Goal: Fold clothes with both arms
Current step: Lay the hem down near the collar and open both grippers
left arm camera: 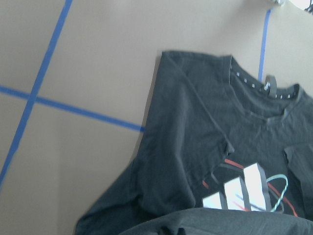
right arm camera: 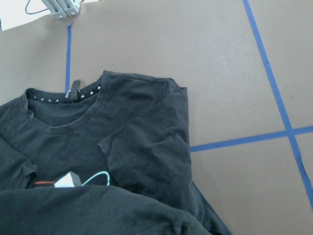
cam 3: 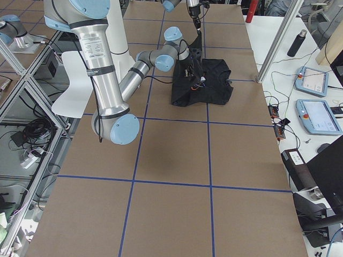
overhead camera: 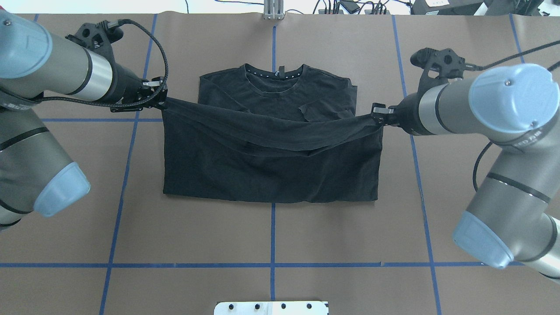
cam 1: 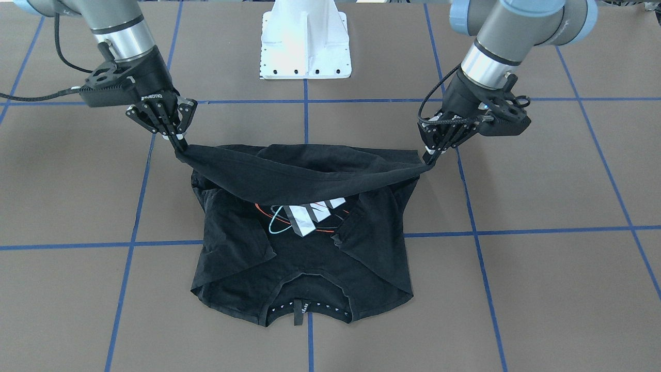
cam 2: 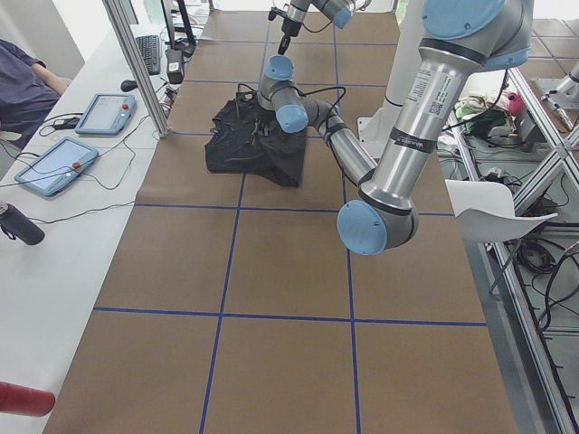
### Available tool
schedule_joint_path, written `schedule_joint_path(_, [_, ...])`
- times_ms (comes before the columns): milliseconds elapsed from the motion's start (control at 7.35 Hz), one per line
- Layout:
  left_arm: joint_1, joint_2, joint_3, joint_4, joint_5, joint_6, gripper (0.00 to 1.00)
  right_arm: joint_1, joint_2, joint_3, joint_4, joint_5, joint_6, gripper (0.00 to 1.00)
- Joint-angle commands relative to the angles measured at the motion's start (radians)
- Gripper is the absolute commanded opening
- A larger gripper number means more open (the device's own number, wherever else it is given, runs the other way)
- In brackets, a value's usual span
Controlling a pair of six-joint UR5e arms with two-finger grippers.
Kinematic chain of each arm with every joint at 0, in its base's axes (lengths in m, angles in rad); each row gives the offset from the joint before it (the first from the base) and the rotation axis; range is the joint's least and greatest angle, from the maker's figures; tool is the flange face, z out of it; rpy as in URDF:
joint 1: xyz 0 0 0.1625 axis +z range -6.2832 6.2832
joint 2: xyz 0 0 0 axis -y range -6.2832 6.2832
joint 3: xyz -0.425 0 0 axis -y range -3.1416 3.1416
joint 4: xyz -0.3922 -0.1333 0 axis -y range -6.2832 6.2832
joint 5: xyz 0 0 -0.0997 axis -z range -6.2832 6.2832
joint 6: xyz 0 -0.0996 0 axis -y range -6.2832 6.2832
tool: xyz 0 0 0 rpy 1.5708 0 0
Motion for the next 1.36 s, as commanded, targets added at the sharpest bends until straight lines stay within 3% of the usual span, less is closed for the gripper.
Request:
schedule_joint_path(0, [-0.032,-0.115,0.168,-0.001,0.033,0.065,0.00,0.084,0.121,-0.175,0.001,0.053,-0.061,0.00])
schedule_joint_path(408, [-0.033,-0.299,0.495,-0.012,0.073,0.171,0.00,0.117,0.279,-0.439,0.008,0.053,-0.088,0.00])
schedule_joint_path(817, [-0.023,-0.307,0.647,-0.065,0.073,0.277,0.00,0.115,0.337,-0.622,0.016,0.051,-0.146,0.00])
schedule_joint_path(1225, [-0.021,-0.309,0.678,-0.087,0.070,0.380,0.00,0.120,0.333,-0.665,0.022,0.051,-0.231,0.00])
